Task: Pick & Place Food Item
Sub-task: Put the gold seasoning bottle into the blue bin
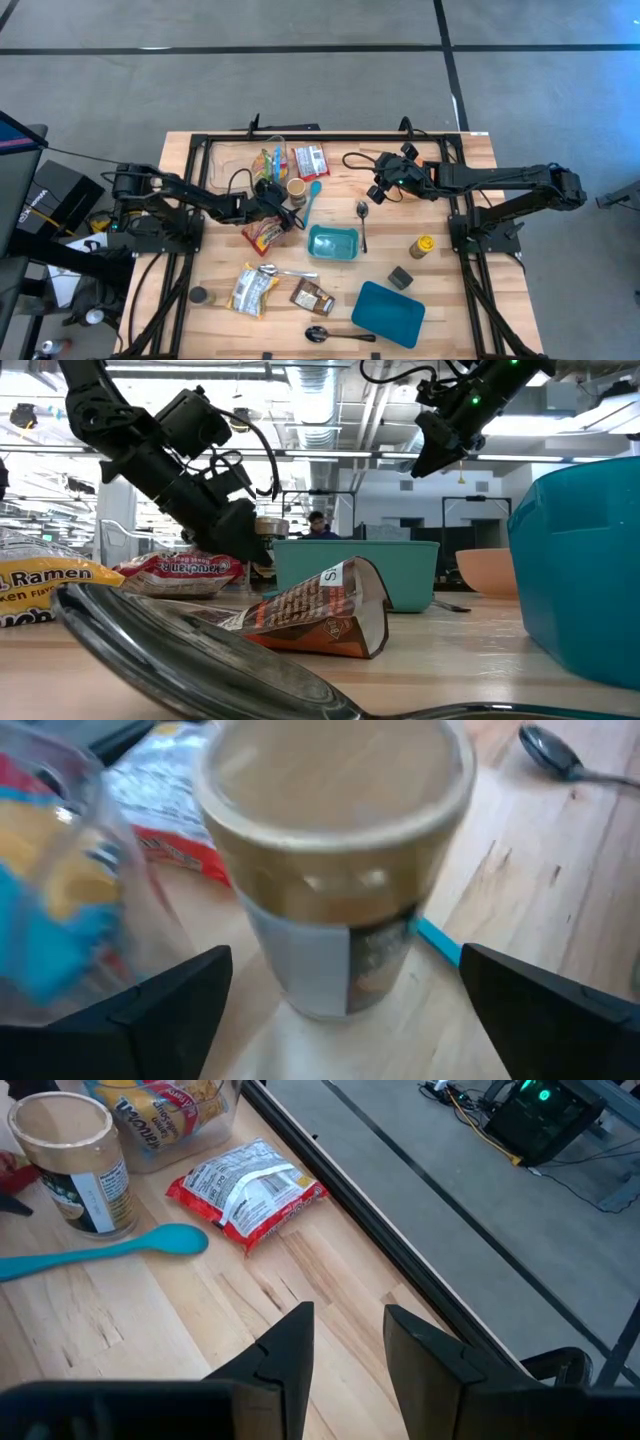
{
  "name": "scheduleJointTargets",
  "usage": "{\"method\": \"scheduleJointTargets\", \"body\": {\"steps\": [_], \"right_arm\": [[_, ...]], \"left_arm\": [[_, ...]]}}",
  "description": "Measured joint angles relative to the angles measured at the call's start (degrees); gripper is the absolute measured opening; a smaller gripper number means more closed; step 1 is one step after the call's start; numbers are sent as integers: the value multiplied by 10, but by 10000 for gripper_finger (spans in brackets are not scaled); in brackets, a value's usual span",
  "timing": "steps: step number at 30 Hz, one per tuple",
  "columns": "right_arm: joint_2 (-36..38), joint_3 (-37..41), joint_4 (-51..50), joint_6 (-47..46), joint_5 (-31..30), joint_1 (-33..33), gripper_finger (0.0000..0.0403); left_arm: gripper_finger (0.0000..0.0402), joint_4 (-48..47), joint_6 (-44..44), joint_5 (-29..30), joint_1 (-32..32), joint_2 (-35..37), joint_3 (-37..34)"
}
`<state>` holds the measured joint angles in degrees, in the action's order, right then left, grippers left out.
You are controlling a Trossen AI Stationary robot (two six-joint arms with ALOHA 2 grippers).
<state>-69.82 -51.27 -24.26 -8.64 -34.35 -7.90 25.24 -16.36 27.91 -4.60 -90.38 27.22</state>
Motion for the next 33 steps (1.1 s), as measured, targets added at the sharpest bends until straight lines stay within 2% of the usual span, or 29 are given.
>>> {"method": "scheduleJointTargets", "body": {"steps": [9,33], "right_arm": [[0,0,-1,0,0,0,116],[0,0,-1,-4,0,0,116]], "left_arm": [[385,83,23,-2,0,-63,0],[383,130,35,-2,-6,-67,0]]}}
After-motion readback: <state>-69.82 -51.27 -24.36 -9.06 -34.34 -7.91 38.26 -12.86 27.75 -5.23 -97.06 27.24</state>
